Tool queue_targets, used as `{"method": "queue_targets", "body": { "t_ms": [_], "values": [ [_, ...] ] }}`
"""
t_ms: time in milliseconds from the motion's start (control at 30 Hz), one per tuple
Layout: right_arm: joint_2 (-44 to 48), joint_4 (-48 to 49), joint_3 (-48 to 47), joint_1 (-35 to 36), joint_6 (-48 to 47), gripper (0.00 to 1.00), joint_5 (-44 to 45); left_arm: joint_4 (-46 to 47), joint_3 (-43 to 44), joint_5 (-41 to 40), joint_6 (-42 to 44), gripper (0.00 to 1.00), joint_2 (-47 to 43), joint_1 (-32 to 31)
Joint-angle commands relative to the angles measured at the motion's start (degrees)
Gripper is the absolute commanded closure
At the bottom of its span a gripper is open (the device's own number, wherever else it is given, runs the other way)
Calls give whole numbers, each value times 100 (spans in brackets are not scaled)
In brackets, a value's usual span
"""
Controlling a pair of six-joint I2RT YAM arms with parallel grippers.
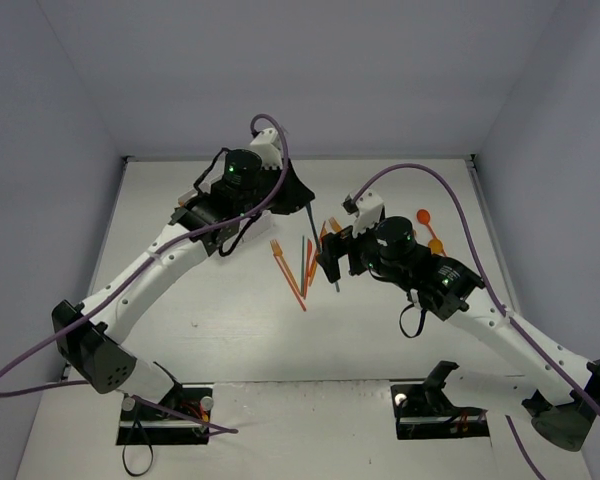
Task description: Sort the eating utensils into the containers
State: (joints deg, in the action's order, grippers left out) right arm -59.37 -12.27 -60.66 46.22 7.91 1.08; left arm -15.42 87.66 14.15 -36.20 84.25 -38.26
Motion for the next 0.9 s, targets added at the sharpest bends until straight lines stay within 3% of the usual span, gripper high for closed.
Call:
{"method": "queue_targets", "body": {
  "t_ms": [0, 200, 367, 633, 867],
  "values": [
    [127, 269, -96, 37, 20, 4, 277, -149, 258, -724, 230, 100, -534, 703],
    [313, 254, 122, 37, 110, 4, 593, 214, -192, -2483, 474, 100, -958, 1936],
    [339, 257, 204, 28, 145, 3, 621, 1040, -613, -3531, 849, 100, -921, 2460],
    [416, 251, 307, 35, 198, 2, 658, 2191, -809, -3733, 1045, 100, -282, 3141],
    [506, 234, 455, 23, 316, 2, 698, 2591, -819, -3723, 1321, 100, 275, 3263]
  ]
}}
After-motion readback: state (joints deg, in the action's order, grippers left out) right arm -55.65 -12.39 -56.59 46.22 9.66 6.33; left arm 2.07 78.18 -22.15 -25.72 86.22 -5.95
